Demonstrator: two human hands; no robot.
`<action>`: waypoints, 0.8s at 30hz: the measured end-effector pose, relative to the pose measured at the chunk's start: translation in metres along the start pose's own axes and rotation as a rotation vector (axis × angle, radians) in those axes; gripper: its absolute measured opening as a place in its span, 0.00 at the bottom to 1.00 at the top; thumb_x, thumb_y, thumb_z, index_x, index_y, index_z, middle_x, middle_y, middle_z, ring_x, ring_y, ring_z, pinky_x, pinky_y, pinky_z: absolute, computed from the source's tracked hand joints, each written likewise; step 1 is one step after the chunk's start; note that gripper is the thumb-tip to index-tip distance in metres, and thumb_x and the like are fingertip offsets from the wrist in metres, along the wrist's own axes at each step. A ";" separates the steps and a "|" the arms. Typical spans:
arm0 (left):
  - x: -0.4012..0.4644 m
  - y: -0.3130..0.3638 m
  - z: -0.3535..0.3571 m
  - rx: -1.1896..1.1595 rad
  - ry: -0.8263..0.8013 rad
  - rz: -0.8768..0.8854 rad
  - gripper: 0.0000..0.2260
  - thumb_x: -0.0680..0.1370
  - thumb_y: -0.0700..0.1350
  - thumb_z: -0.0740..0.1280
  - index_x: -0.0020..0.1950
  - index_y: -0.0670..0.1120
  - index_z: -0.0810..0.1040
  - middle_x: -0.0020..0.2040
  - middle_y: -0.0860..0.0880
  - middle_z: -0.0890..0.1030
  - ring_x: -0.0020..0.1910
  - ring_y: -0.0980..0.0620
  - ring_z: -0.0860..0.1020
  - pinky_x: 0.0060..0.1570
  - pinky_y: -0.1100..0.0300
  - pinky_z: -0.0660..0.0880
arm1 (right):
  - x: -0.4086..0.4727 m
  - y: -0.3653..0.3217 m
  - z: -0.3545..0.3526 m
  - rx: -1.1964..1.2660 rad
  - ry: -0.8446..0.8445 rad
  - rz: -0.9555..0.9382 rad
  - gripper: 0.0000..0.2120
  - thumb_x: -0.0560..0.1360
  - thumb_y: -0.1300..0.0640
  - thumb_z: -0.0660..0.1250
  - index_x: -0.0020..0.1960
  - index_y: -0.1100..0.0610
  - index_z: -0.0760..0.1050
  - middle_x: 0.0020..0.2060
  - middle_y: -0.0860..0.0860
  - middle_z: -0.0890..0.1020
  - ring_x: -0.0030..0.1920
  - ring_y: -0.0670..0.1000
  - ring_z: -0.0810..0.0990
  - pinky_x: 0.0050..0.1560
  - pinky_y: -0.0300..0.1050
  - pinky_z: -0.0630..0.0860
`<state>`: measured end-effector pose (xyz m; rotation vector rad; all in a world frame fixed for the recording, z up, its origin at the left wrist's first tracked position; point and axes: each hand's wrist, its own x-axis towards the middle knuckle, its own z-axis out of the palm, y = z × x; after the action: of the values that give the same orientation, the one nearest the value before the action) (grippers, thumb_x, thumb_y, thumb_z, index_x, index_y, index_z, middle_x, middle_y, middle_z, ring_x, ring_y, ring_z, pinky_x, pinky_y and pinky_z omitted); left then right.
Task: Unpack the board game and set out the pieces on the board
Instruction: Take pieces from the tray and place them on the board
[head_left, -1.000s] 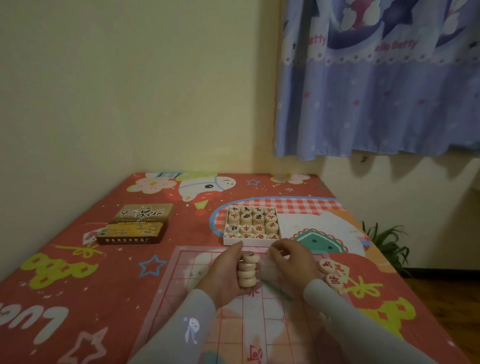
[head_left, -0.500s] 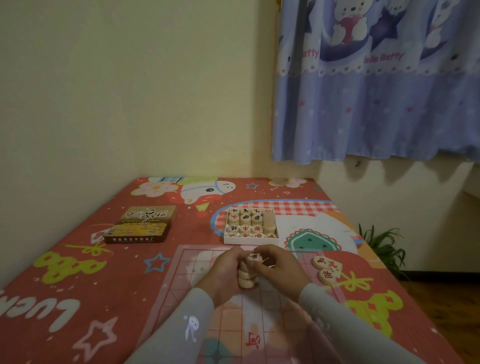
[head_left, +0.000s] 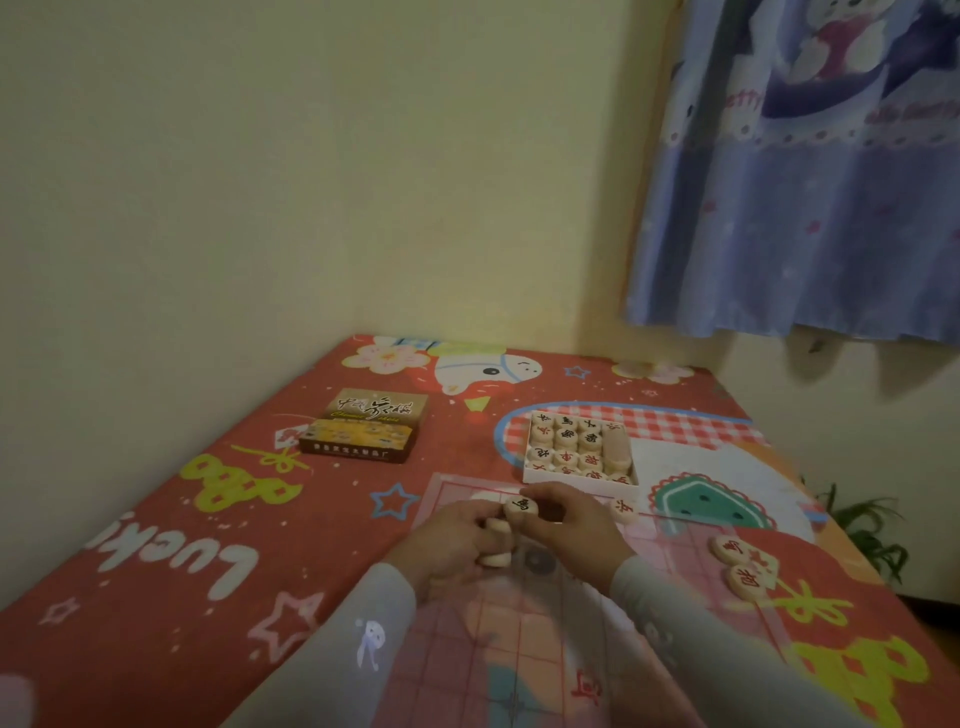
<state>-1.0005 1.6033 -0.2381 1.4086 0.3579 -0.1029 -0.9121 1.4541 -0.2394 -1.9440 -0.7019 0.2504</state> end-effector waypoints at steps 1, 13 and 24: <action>0.000 0.000 -0.010 0.003 0.075 0.007 0.17 0.75 0.30 0.65 0.62 0.43 0.77 0.55 0.42 0.80 0.50 0.48 0.81 0.50 0.53 0.79 | 0.004 -0.003 0.007 0.000 0.017 0.001 0.16 0.71 0.51 0.73 0.57 0.52 0.78 0.48 0.46 0.82 0.49 0.43 0.80 0.48 0.33 0.74; -0.006 0.001 -0.099 0.129 0.502 0.159 0.25 0.72 0.28 0.68 0.68 0.40 0.71 0.58 0.44 0.78 0.53 0.48 0.78 0.44 0.60 0.75 | 0.058 -0.011 0.076 -0.336 -0.028 -0.028 0.19 0.74 0.51 0.69 0.64 0.52 0.76 0.57 0.47 0.82 0.55 0.47 0.78 0.54 0.38 0.72; -0.003 -0.004 -0.109 0.198 0.479 0.139 0.25 0.73 0.29 0.68 0.68 0.42 0.72 0.57 0.47 0.78 0.52 0.52 0.78 0.40 0.67 0.76 | 0.079 -0.005 0.106 -0.496 -0.075 -0.141 0.12 0.73 0.43 0.66 0.52 0.47 0.79 0.47 0.45 0.83 0.48 0.48 0.79 0.50 0.46 0.76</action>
<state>-1.0241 1.7086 -0.2539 1.6454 0.6556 0.3269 -0.8993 1.5808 -0.2752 -2.3462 -1.0196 0.0631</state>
